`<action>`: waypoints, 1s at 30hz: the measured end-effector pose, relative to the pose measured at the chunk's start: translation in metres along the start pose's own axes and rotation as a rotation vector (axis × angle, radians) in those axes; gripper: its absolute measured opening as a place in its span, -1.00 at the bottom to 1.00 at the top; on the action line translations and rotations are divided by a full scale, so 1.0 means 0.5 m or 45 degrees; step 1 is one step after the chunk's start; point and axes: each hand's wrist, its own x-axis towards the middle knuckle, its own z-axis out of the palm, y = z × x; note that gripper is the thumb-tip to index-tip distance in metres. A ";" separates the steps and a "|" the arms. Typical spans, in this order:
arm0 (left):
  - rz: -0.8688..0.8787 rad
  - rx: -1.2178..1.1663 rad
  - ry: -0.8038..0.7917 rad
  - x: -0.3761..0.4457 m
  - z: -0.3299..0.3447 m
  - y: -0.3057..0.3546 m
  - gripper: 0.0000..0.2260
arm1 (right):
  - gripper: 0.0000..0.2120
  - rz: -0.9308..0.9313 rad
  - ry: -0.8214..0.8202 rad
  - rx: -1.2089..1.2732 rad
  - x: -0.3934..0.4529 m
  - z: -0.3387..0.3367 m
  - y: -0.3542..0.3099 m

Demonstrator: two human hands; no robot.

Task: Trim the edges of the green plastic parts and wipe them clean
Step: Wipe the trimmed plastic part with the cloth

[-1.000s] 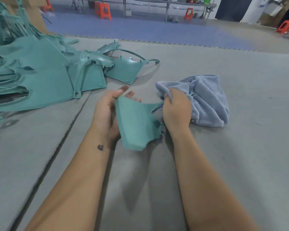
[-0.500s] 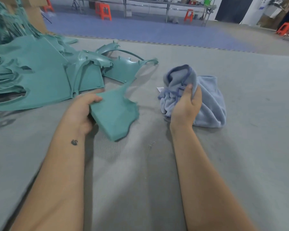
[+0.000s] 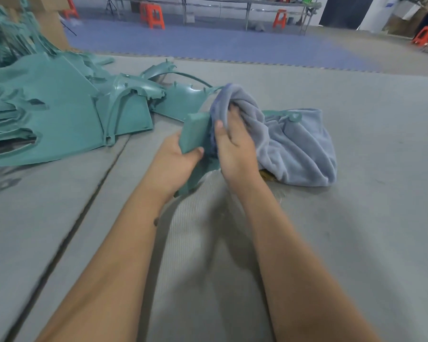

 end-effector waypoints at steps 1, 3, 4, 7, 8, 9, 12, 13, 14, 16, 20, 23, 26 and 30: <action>-0.005 -0.057 0.010 0.000 0.000 0.000 -0.79 | -0.55 0.031 -0.032 0.007 -0.007 0.012 -0.002; -0.007 -0.207 -0.007 -0.001 -0.001 -0.001 -0.87 | -0.52 0.040 -0.090 0.047 -0.025 0.036 -0.014; 0.001 -0.247 -0.023 -0.001 -0.003 -0.001 -0.87 | -0.53 0.000 -0.123 0.031 -0.032 0.043 -0.020; 0.011 -0.205 -0.020 0.001 -0.013 -0.005 -0.86 | -0.56 -0.188 -0.127 -0.299 -0.026 0.032 -0.016; 0.008 -0.168 0.004 0.002 -0.015 -0.006 -0.82 | -0.56 -0.216 -0.093 -0.456 -0.018 0.020 -0.011; 0.002 -0.133 0.022 0.003 -0.015 -0.005 -0.77 | -0.56 -0.205 -0.062 -0.613 -0.010 0.006 -0.005; 0.033 -0.068 -0.078 -0.003 -0.006 0.005 -0.75 | -0.53 -0.045 -0.001 -1.010 0.016 -0.051 0.027; 0.058 -0.046 -0.150 -0.006 -0.004 0.009 -0.73 | -0.53 0.043 0.020 -1.077 0.022 -0.074 0.038; 0.087 -0.009 -0.225 -0.009 -0.004 0.012 -0.68 | -0.52 0.143 0.043 -1.101 0.027 -0.097 0.046; 0.123 0.045 -0.333 -0.012 -0.006 0.015 -0.62 | -0.52 0.300 0.069 -1.068 0.029 -0.134 0.059; 0.109 -0.051 -0.328 -0.014 -0.009 0.011 -0.63 | -0.54 0.329 0.149 -0.733 0.023 -0.124 0.047; 0.038 -0.151 -0.209 -0.010 -0.004 0.005 -0.82 | -0.62 0.048 0.163 -0.350 -0.007 -0.054 0.004; -0.162 -0.388 0.022 0.001 -0.020 -0.006 -0.92 | -0.65 -0.055 -0.100 -0.290 -0.046 0.003 -0.017; -0.206 -0.514 0.312 0.014 -0.044 -0.015 -0.88 | -0.52 -0.015 -0.358 -0.300 -0.065 0.030 -0.019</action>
